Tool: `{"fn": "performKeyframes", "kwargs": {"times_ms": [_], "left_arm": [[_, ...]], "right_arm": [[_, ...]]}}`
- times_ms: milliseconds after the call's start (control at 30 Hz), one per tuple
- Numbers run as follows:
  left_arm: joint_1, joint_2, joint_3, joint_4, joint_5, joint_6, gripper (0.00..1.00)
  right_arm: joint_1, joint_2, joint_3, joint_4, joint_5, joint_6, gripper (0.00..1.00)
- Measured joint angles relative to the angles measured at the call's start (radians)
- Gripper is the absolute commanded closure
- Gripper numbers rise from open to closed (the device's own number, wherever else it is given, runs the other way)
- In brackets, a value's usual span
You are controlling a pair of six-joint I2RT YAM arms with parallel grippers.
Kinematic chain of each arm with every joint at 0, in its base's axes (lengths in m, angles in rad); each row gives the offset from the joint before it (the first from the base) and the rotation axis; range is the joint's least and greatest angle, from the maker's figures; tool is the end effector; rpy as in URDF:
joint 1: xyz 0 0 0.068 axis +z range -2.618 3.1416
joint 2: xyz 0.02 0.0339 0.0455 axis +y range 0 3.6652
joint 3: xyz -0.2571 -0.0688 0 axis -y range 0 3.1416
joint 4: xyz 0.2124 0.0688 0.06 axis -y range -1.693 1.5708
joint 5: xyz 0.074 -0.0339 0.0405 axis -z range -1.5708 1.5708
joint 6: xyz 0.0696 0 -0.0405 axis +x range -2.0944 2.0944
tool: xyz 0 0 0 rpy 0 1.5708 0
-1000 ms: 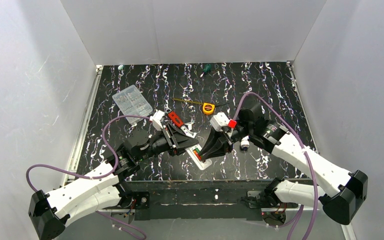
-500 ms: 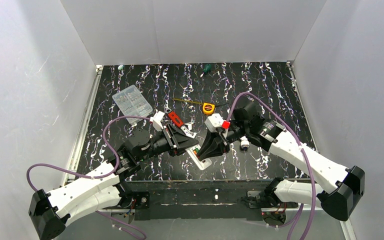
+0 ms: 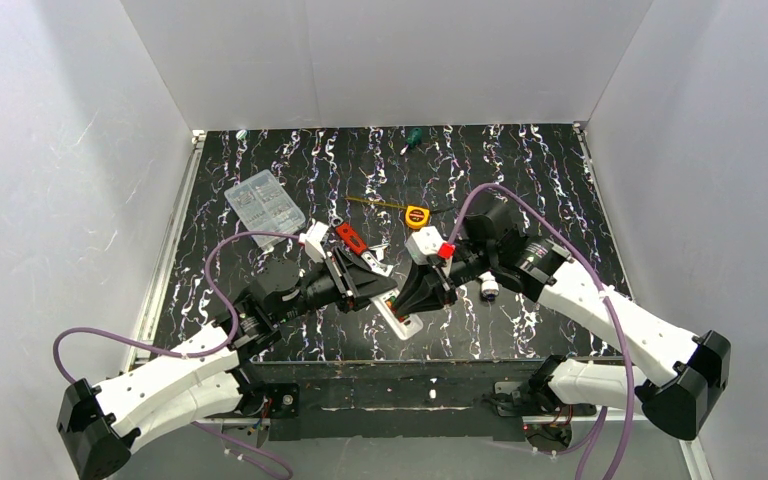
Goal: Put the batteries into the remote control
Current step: Load the battery into the remote control, then pick up the battery cover at the center of the board.
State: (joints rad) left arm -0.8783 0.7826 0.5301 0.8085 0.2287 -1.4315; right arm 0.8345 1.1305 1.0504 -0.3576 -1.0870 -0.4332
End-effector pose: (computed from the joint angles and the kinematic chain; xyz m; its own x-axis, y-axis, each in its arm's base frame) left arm 0.1020 -0.1477 0.3747 -0.8173 -0.5254 -0.2364 0.4549 -0.3365 -0.8245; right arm 0.1043 0.2068 0.3438 0.1124 -0.1668 -0.9796 -0.9210 -0.3875 -0.0397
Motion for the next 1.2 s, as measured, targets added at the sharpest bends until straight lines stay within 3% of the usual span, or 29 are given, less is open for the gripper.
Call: {"fn": "performKeyframes", "kwargs": {"times_ms": [300,367,600,733,800,867,1000,1200], "left_arm": [[-0.001,-0.07,0.001,-0.095,0.025,0.08,1.0],[-0.001,-0.085,0.002,-0.137,0.027,0.109,1.0],[-0.001,-0.143,-0.01,-0.235,0.024,0.16,1.0],[-0.001,-0.19,-0.016,-0.3,0.022,0.184,1.0],[-0.001,-0.206,-0.015,-0.337,0.022,0.201,1.0],[-0.001,-0.216,-0.013,-0.375,0.022,0.217,1.0],[-0.001,-0.218,-0.002,-0.424,0.023,0.239,1.0],[-0.001,-0.226,0.01,-0.453,0.023,0.254,1.0]], "right_arm": [[0.006,-0.084,0.008,0.055,0.158,0.123,0.61],[0.006,-0.131,0.007,0.101,0.225,0.192,0.54],[0.011,-0.272,-0.016,0.164,0.665,0.475,0.49],[0.01,-0.153,0.018,0.013,0.938,0.632,0.4],[0.008,-0.056,0.031,-0.053,1.015,0.688,0.37],[0.004,0.059,0.017,-0.102,1.082,0.745,0.28],[-0.002,0.171,-0.075,-0.15,1.164,0.819,0.19],[-0.008,0.29,-0.084,-0.161,1.199,0.868,0.15]]}}
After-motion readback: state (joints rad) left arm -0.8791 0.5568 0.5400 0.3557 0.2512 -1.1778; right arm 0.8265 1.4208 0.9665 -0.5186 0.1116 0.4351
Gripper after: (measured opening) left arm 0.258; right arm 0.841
